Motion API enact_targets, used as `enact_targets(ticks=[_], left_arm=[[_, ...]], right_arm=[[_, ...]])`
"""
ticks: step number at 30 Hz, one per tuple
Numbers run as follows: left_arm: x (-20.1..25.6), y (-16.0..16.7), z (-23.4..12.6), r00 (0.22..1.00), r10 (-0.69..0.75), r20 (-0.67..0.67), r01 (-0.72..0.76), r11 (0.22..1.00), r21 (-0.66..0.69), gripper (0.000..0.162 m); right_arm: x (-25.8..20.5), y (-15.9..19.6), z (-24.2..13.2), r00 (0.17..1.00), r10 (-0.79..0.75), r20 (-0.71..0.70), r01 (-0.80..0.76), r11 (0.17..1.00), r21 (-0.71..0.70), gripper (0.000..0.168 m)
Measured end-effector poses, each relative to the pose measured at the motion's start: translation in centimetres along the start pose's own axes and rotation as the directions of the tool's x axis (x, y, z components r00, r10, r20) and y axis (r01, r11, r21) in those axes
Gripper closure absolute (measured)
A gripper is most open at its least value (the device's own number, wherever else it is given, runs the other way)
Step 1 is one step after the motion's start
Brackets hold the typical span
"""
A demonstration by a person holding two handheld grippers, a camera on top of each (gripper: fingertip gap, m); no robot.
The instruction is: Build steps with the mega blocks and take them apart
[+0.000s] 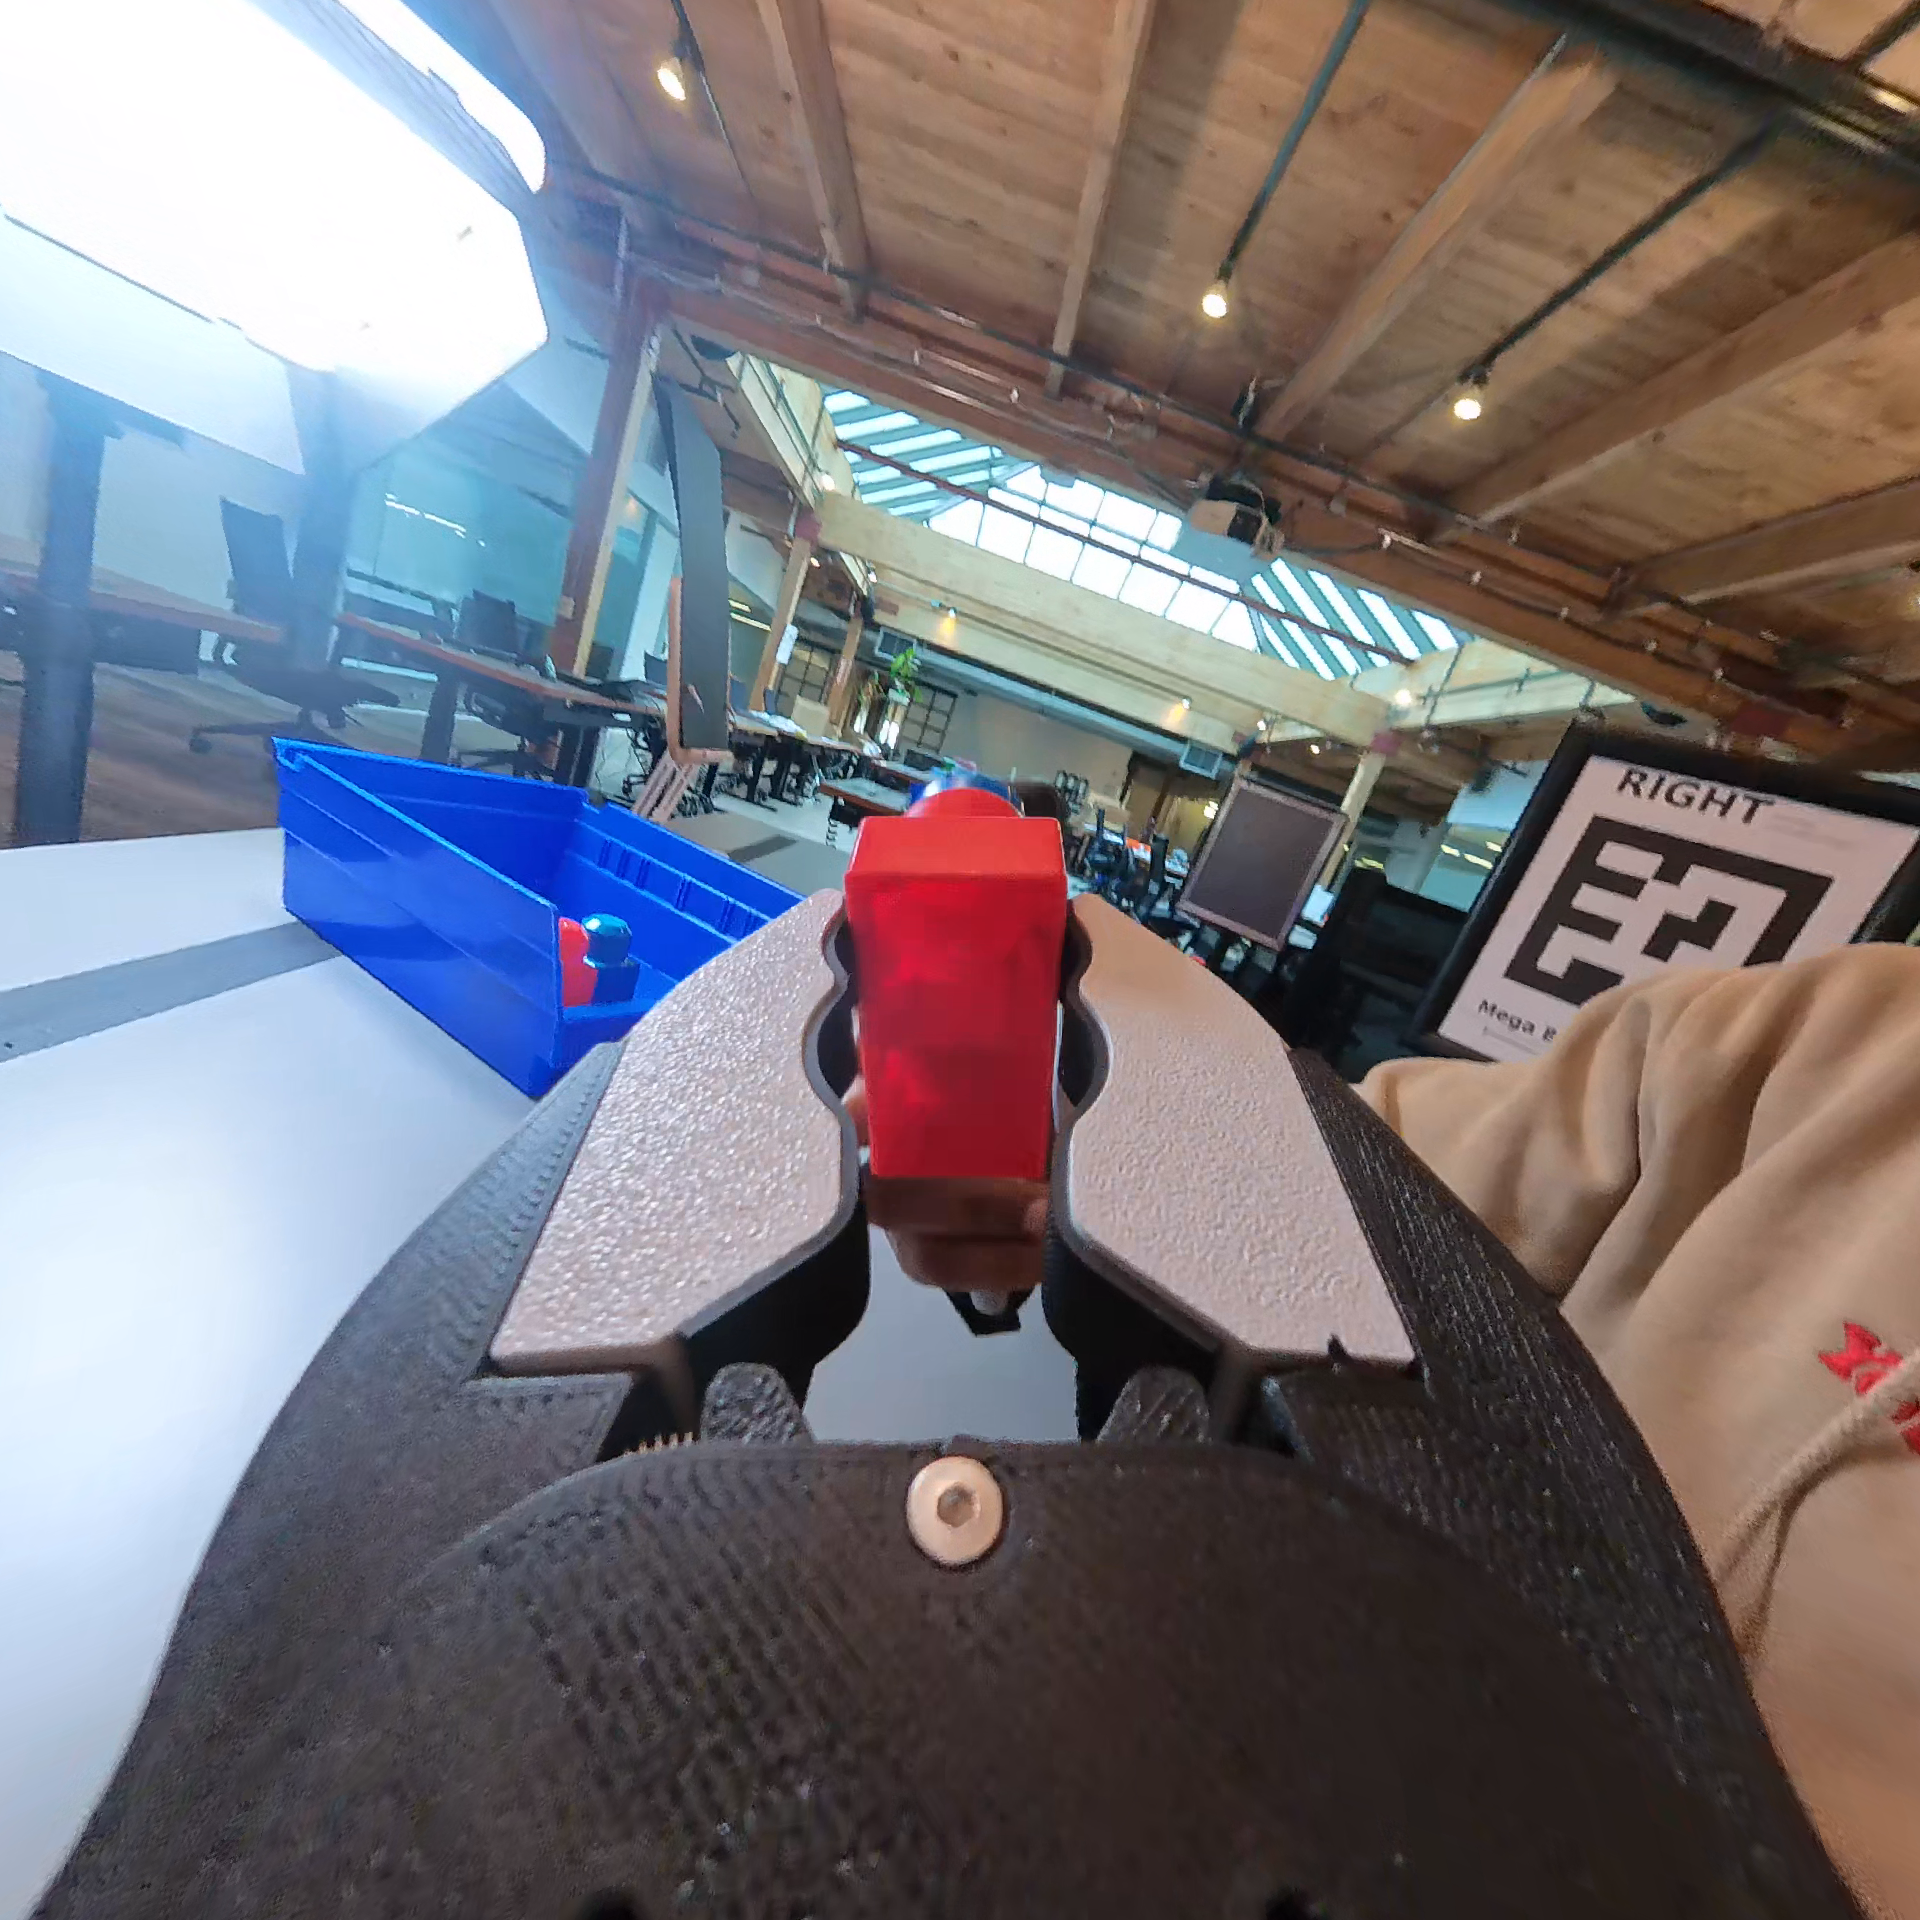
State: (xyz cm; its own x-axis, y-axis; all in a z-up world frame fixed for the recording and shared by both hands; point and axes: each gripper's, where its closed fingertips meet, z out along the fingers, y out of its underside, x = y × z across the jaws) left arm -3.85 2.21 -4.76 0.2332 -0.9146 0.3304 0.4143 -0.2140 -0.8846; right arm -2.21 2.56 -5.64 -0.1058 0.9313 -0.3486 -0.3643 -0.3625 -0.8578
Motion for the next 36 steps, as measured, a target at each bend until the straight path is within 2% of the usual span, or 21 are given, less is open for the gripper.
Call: enact_targets(ticks=[3, 8, 15, 19, 23, 26, 29, 32, 36], left_arm=[[0.1, -0.8, -0.2, 1.000, 0.006, 0.010, -0.006, 1.000, 0.021, 0.125], [0.6, -1.7, -0.2, 1.000, -0.023, -0.002, 0.023, 0.997, 0.070, 0.126], [0.7, -1.0, -0.1, 1.000, 0.008, -0.006, -0.007, 1.000, 0.014, 0.126], [0.5, -0.9, -0.2, 1.000, -0.005, -0.005, 0.005, 1.000, 0.010, 0.126], [0.8, 0.0, 0.5, 1.000, -0.020, -0.019, 0.020, 1.000, -0.008, 0.126], [1.4, 1.0, 1.4, 0.999, -0.031, -0.029, 0.030, 0.999, -0.023, 0.126], [1.2, 0.6, 1.3, 0.998, -0.065, -0.025, 0.065, 0.998, 0.015, 0.126], [1.3, 1.0, 1.1, 0.998, -0.050, -0.030, 0.050, 0.998, -0.025, 0.126], [1.7, 2.8, 0.9, 0.998, -0.005, -0.058, -0.006, 0.983, -0.183, 0.126]], right_arm=[[-0.3, 1.2, 0.3, 0.999, -0.034, -0.003, 0.034, 0.998, -0.053, 0.132], [-0.9, 1.5, 0.7, 0.998, 0.054, 0.024, -0.054, 0.999, 0.002, 0.132], [-0.8, 0.0, 0.3, 0.996, 0.080, 0.026, -0.082, 0.996, 0.043, 0.132], [-0.5, -2.4, -0.7, 0.997, 0.080, 0.021, -0.081, 0.990, 0.115, 0.132], [-0.8, -3.5, -0.9, 1.000, 0.029, 0.010, -0.030, 0.989, 0.146, 0.132], [-1.4, -1.9, -0.1, 1.000, 0.015, 0.015, -0.017, 0.994, 0.109, 0.132], [-1.2, -0.7, 0.2, 1.000, 0.013, 0.000, -0.013, 0.997, 0.075, 0.132], [-1.4, -0.2, 0.2, 1.000, -0.008, 0.014, 0.008, 1.000, 0.011, 0.132], [-1.7, 0.9, -0.2, 0.999, -0.006, 0.054, 0.016, 0.985, -0.172, 0.132]])
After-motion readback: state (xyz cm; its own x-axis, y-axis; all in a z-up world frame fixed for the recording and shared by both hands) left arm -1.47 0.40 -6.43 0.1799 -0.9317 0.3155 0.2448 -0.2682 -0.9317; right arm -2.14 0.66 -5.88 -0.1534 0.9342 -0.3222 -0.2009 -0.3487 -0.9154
